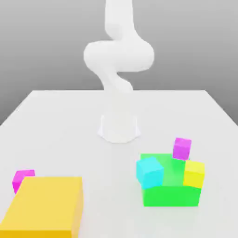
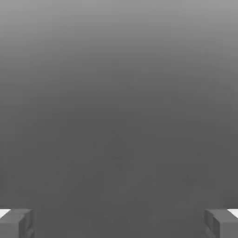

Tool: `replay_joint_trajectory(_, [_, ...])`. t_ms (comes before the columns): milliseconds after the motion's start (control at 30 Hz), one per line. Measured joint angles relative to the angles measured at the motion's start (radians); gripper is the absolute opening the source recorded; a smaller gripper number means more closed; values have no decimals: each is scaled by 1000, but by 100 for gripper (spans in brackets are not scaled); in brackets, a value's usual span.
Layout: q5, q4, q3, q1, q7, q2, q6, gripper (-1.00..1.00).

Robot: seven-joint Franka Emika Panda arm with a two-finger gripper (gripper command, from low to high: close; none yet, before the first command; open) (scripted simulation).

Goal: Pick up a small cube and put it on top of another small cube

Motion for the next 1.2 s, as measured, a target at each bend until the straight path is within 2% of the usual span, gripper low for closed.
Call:
replay_joint_trajectory(367, [102, -129, -319, 40, -426, 398, 186, 0])
replay_joint_trajectory(600, [213, -208, -456, -11, -726, 659, 299, 0])
replay_joint_trajectory(800, [255, -274, -482, -121, -939, 867, 402, 0])
replay_joint_trajectory(900, [335, -266, -424, -180, -1023, 954, 457, 0])
replay_joint_trajectory(1033, [465, -238, -292, -286, -1124, 1063, 533, 0])
replay_joint_trajectory(1067, [493, -232, -262, -310, -1145, 1088, 550, -100])
replay_joint_trajectory(1200, [493, -232, -263, -310, -1145, 1087, 548, -100])
